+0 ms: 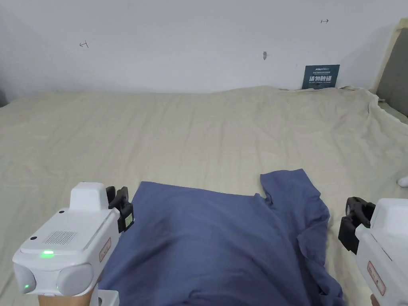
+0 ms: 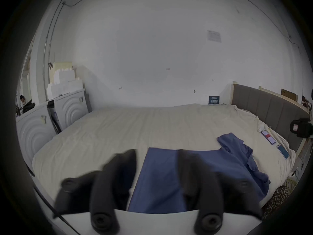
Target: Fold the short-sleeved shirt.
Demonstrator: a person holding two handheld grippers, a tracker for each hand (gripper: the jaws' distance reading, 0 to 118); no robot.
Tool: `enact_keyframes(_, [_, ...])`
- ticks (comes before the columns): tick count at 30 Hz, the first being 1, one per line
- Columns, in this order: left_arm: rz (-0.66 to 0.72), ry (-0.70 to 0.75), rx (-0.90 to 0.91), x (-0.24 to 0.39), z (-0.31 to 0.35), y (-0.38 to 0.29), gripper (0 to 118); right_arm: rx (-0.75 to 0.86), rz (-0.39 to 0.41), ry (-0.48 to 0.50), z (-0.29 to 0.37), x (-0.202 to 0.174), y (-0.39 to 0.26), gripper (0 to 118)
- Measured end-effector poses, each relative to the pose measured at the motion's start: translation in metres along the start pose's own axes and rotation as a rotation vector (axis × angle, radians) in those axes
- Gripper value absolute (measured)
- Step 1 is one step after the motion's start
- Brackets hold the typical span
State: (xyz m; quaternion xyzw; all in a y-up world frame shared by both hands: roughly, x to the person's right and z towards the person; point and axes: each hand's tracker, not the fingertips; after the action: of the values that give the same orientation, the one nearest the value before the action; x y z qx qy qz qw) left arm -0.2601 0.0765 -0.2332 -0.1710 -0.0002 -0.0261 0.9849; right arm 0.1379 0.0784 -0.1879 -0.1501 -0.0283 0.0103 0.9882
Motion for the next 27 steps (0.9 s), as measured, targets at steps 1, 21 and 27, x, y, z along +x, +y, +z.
enact_keyframes(1, [0.01, -0.021, -0.007, 0.002, -0.003, 0.0, 12, -0.001, -0.008, 0.014, 0.0, 0.001, 0.0, 0])
enact_keyframes(21, [0.069, -0.085, -0.351, -0.023, -0.232, 0.012, 0, -0.073, -0.008, 0.022, -0.084, 0.005, -0.001, 0])
enact_keyframes(27, [0.032, -0.032, -0.484, -0.041, -0.325, 0.006, 5, -0.125, 0.004, 0.011, -0.125, 0.004, -0.009, 0])
